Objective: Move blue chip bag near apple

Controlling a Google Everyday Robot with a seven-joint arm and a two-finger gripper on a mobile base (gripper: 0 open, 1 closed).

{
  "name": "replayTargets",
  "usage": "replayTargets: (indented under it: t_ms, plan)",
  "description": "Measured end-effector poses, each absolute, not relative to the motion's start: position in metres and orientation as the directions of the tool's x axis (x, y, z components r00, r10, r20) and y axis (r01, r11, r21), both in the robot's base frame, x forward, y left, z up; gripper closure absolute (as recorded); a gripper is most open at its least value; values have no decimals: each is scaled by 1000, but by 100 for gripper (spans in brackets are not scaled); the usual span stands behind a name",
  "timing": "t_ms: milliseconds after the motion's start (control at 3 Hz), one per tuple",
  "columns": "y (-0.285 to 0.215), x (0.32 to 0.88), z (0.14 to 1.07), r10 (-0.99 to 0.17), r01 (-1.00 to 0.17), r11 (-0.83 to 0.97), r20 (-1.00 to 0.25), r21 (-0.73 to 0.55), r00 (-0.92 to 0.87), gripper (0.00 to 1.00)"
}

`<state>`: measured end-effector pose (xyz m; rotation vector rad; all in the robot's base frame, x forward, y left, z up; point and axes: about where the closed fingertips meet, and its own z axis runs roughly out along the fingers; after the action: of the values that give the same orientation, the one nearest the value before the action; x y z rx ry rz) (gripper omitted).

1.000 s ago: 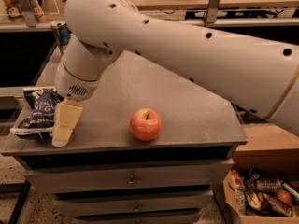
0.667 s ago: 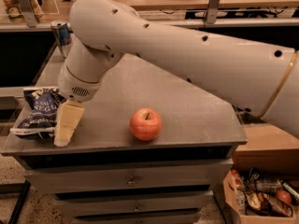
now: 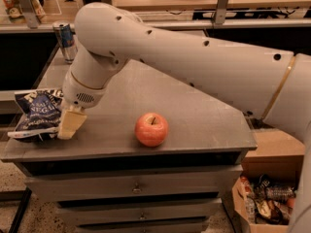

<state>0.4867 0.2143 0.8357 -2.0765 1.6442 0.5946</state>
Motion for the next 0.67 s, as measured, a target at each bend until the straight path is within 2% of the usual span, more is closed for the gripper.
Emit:
replayTargets:
  t_ms: [333, 667]
  plan:
    - [213, 488, 836, -797, -976, -208, -567, -65, 208, 52]
    - [208, 492, 842, -801, -977, -199, -561, -76, 207, 56]
